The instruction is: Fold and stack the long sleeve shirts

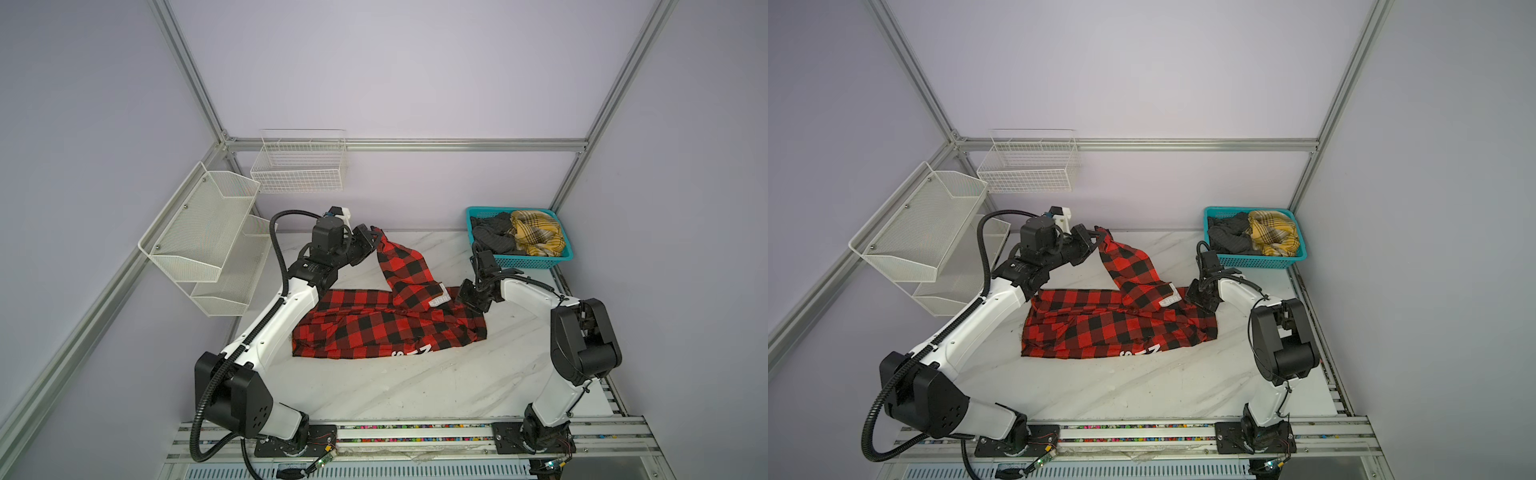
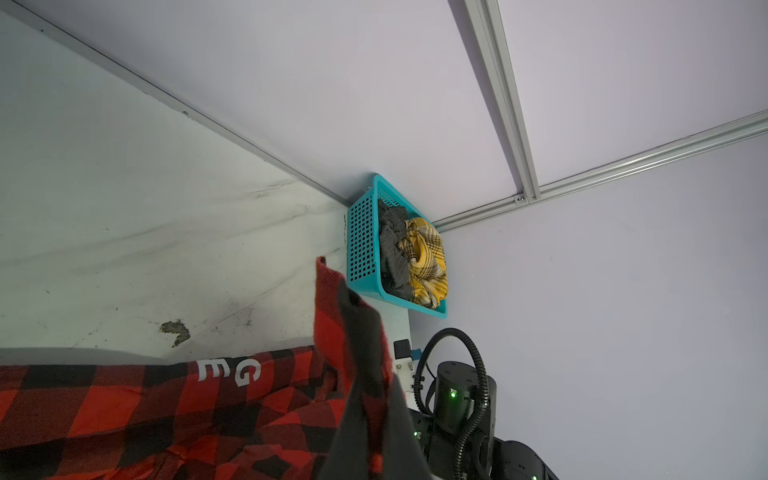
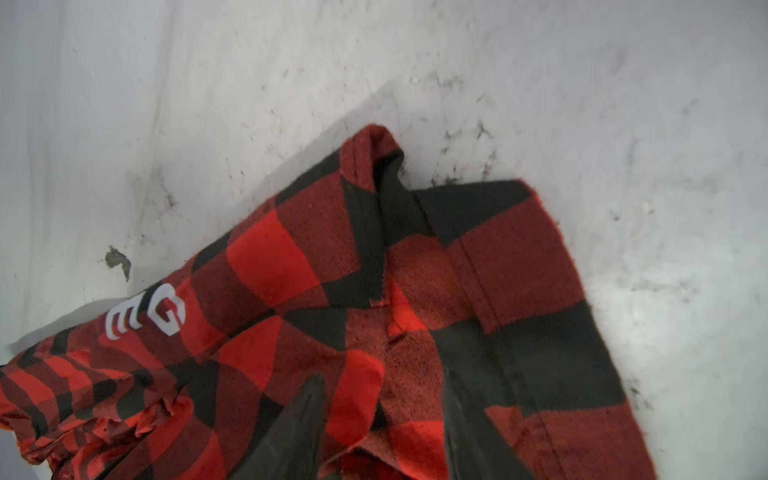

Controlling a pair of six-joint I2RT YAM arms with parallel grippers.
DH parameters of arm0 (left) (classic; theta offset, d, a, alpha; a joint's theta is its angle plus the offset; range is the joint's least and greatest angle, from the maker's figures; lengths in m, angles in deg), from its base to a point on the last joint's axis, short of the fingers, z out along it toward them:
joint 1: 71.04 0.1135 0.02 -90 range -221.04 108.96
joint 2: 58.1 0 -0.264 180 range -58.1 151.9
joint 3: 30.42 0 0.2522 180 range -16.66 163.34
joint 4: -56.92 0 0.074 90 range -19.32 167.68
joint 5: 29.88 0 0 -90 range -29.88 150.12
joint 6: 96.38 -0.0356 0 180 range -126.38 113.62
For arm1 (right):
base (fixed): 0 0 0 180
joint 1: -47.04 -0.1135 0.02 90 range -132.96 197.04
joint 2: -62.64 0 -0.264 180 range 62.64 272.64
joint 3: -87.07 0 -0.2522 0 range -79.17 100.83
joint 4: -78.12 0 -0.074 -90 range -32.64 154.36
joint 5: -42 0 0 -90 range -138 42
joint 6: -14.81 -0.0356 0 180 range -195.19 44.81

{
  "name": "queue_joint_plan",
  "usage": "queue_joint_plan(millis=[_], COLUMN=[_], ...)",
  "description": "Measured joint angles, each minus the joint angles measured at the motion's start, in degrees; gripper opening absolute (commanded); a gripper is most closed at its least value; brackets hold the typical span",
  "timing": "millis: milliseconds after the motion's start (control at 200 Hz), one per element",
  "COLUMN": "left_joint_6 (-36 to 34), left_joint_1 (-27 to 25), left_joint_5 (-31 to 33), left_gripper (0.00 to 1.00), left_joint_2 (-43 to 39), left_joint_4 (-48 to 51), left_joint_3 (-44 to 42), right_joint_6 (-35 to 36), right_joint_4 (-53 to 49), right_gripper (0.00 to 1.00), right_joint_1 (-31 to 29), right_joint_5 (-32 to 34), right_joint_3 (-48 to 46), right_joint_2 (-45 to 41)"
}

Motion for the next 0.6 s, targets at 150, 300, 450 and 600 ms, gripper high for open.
queue_joint_plan(millis=[150,300,450,600], left_joint_6=[-0.15,-0.96,-2.43,-5.38], left_joint_1=[-0.02,-0.02,-0.02,-0.15], left_joint_5=[0.76,1.73,4.37,12.79], left_gripper=[0.00,0.00,0.00,0.00], left_joint_2=[-1.62,-4.55,-6.62,-10.27], left_joint_4=[0.04,-0.26,1.36,6.91], left_joint_3=[-2.10,-4.22,-5.49,-6.34], right_joint_6=[0.37,0.76,1.27,1.09], right_joint_4=[0.13,0.11,0.11,-0.11], right_gripper=[0.39,0.25,0.03,0.00], right_joint_1=[0.00,0.00,0.11,0.37], right_joint_5=[-2.49,-3.63,-3.67,-3.04], right_joint_3=[0.00,1.31,3.26,3.43], right_joint_2=[2.19,4.33,6.19,7.17])
